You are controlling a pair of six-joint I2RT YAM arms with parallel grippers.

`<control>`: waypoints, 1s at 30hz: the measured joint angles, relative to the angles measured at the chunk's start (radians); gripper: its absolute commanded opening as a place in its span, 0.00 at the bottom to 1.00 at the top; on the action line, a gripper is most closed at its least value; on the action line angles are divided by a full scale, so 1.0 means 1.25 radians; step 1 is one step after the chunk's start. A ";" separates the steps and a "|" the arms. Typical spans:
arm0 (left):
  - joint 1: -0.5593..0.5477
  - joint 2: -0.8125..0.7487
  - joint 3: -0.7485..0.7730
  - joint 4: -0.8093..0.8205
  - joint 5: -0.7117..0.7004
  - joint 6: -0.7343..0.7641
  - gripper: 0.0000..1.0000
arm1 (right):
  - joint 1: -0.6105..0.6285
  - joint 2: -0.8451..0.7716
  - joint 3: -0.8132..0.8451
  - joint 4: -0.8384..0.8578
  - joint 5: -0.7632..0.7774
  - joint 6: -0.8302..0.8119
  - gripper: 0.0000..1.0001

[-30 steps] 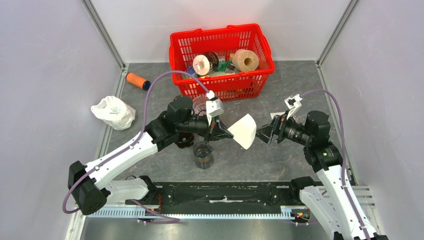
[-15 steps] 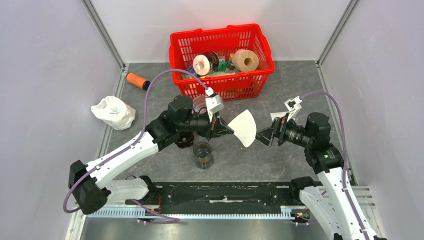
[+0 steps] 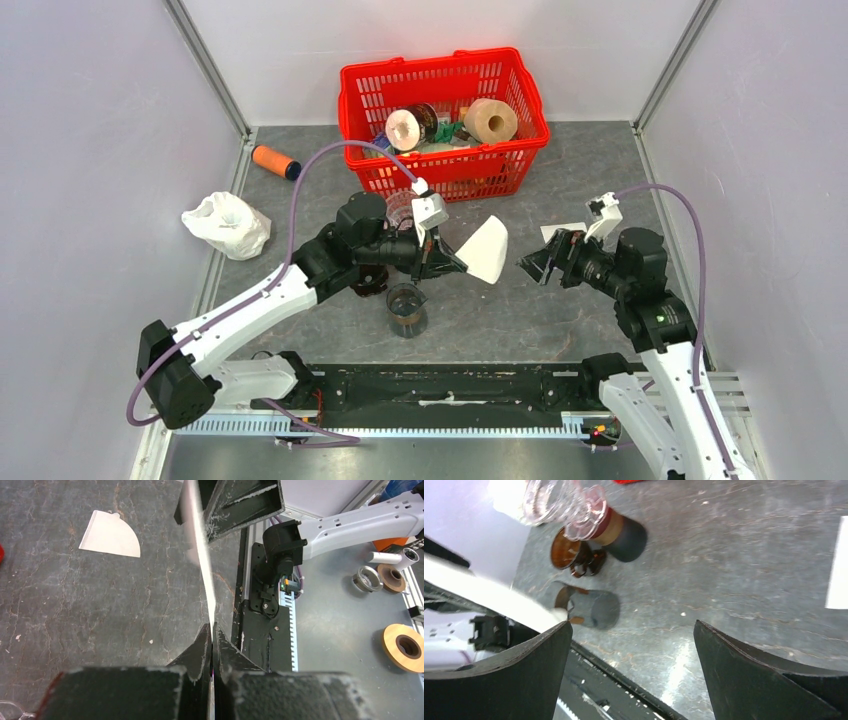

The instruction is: Place the coffee filter in the dripper

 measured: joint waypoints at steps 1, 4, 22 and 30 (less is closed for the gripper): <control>0.000 -0.001 -0.002 0.000 0.000 0.000 0.02 | 0.000 -0.004 0.007 -0.015 0.031 -0.001 0.99; 0.000 -0.006 -0.006 0.000 0.002 0.000 0.02 | 0.000 -0.017 0.010 -0.034 0.069 -0.002 0.99; 0.000 -0.021 -0.012 0.000 0.071 0.010 0.02 | 0.000 0.021 -0.009 0.049 -0.058 0.006 0.99; 0.000 -0.023 -0.012 0.000 0.085 0.014 0.02 | 0.000 0.024 -0.013 0.049 -0.075 -0.001 0.99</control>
